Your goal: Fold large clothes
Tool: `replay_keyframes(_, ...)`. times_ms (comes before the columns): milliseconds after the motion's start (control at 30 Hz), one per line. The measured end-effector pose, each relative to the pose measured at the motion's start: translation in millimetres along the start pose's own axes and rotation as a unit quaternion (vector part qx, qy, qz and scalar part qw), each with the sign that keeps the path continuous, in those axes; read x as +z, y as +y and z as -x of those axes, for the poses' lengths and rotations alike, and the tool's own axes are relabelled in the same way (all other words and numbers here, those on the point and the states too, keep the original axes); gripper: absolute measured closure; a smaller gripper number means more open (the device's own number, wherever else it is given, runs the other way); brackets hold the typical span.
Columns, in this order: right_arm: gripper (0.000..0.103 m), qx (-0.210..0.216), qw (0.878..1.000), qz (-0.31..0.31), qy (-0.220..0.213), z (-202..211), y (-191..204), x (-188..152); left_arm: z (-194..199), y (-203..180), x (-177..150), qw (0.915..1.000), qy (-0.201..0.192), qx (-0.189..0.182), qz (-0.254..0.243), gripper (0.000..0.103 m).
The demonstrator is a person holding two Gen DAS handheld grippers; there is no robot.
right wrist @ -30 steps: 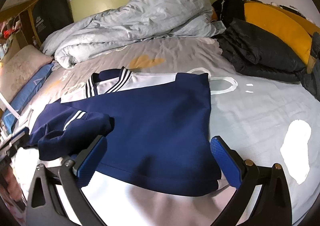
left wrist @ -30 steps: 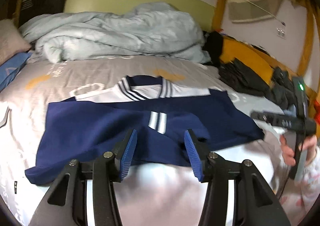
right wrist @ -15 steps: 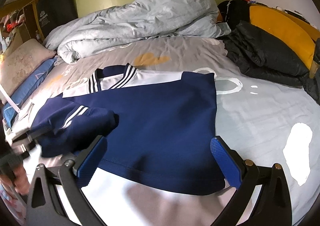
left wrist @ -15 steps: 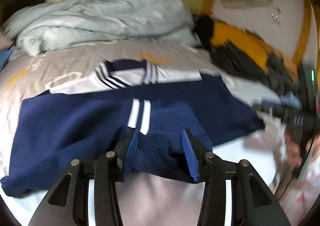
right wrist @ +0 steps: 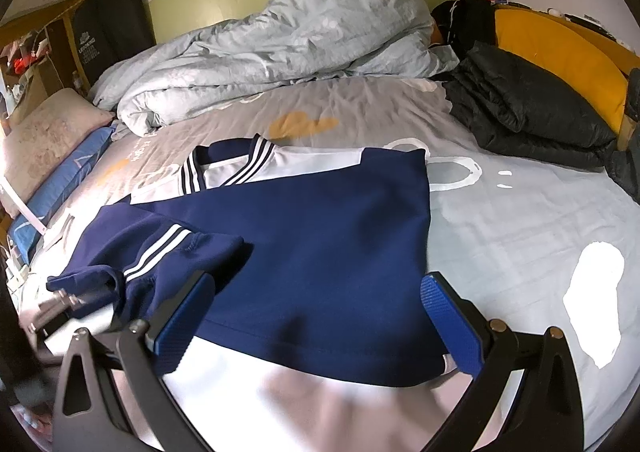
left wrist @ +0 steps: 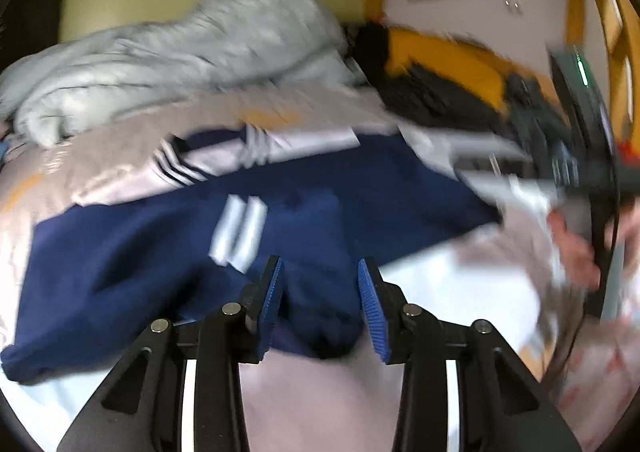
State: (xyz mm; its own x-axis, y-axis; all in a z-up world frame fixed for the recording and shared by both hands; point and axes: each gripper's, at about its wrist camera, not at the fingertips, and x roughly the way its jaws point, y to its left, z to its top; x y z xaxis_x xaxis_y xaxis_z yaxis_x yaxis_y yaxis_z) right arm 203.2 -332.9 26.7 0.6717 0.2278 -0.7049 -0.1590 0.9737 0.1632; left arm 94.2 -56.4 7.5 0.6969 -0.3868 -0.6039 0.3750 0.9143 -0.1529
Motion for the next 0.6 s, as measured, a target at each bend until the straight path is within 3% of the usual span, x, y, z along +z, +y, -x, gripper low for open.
replay_keyframes(100, 0.000, 0.000, 1.000, 0.001, 0.001, -0.5, 0.9, -0.3, 3.1, 27.3, 17.9, 0.9989, -0.010, 0.009, 0.046, 0.063)
replay_keyframes(167, 0.000, 0.001, 1.000, 0.001, 0.002, -0.3, 0.5, 0.0, -3.2, 44.3, 24.1, 0.9971, -0.007, 0.032, 0.069, 0.051)
replay_keyframes(200, 0.000, 0.001, 1.000, 0.001, 0.002, -0.2, 0.5, -0.3, -9.6, 52.2, 25.1, 0.9959, 0.003, 0.041, 0.080, 0.042)
replay_keyframes(267, 0.000, 0.003, 1.000, -0.004, 0.000, 0.7, 0.4, 0.1, -28.9, 64.2, 23.3, 0.9933, 0.044, 0.044, 0.097, 0.038)
replay_keyframes(367, 0.000, 0.010, 1.000, -0.006, -0.005, 4.0, 0.7, 1.2, -54.1, 73.5, 10.5, 0.9869, 0.098, 0.035, 0.124, 0.038)
replay_keyframes(533, 0.000, 0.016, 1.000, -0.009, -0.013, 12.2, -2.3, 3.8, -73.9, 74.5, -2.9, 0.9813, 0.124, 0.012, 0.147, 0.038)
replay_keyframes(567, 0.000, 0.018, 1.000, -0.012, -0.014, 13.8, -3.7, 4.3, -75.3, 74.2, -3.3, 0.9810, 0.125, 0.012, 0.149, 0.044)
replay_keyframes(600, 0.000, 0.020, 1.000, -0.014, -0.015, 14.8, -5.7, 5.2, -73.8, 73.3, -3.0, 0.9811, 0.119, 0.013, 0.152, 0.059)
